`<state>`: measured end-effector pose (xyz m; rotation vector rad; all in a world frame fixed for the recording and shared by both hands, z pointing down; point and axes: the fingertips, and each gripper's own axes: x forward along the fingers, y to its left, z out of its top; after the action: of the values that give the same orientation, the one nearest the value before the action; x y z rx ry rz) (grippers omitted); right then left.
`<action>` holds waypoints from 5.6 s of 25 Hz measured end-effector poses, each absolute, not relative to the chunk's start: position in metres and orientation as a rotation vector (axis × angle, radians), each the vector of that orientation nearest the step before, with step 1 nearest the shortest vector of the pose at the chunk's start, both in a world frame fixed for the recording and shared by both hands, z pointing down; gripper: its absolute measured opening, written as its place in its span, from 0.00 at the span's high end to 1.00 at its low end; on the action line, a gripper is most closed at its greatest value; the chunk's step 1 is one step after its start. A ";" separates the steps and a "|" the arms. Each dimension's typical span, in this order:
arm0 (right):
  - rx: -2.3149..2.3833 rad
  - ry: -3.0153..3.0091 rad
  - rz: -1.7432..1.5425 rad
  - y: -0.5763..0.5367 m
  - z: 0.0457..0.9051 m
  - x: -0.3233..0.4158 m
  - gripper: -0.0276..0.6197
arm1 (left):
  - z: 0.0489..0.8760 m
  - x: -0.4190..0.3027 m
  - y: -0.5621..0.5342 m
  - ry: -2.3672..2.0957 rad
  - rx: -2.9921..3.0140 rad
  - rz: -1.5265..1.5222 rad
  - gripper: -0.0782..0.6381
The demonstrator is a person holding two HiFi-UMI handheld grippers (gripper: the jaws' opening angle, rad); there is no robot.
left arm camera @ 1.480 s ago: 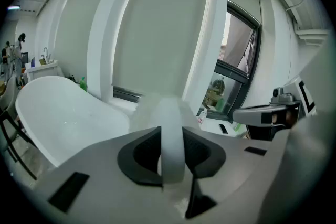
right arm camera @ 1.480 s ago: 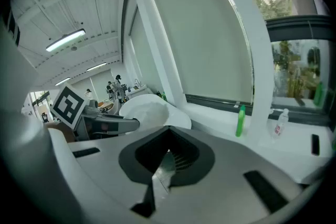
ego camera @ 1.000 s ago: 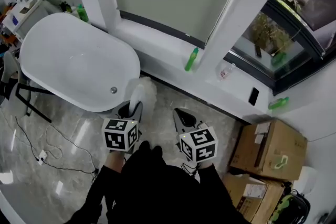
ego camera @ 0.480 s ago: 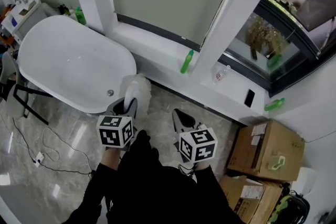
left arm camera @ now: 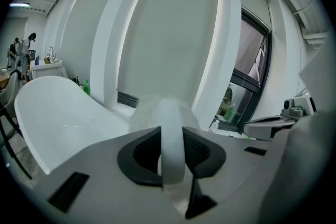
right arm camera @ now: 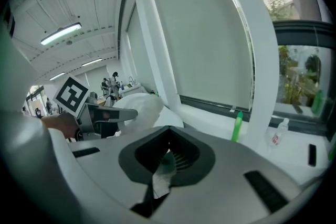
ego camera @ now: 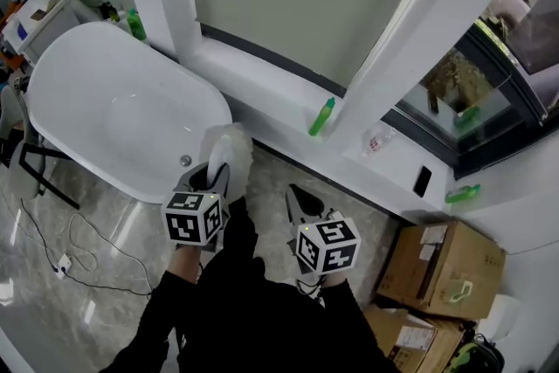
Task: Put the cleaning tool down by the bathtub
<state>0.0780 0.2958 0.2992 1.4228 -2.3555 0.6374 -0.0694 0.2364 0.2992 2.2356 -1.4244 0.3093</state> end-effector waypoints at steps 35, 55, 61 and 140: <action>1.235 -2.215 0.700 -0.002 0.378 0.012 0.96 | 0.394 -0.097 -0.024 -1.335 2.119 0.479 0.76; 1.244 -2.133 0.877 -0.057 0.526 0.019 0.96 | 0.533 -0.047 -0.122 -1.245 2.159 0.698 0.76; 1.205 -2.124 0.891 -0.070 0.547 0.012 0.96 | 0.562 -0.043 -0.155 -1.247 2.165 0.724 0.76; 1.239 -2.054 0.984 -0.126 0.569 0.045 0.96 | 0.587 -0.018 -0.246 -1.244 2.266 0.831 0.75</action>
<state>0.0451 -0.1261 0.5687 1.2387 -2.0543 0.9839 -0.0177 -0.2460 0.5872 2.2664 -1.2441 0.8310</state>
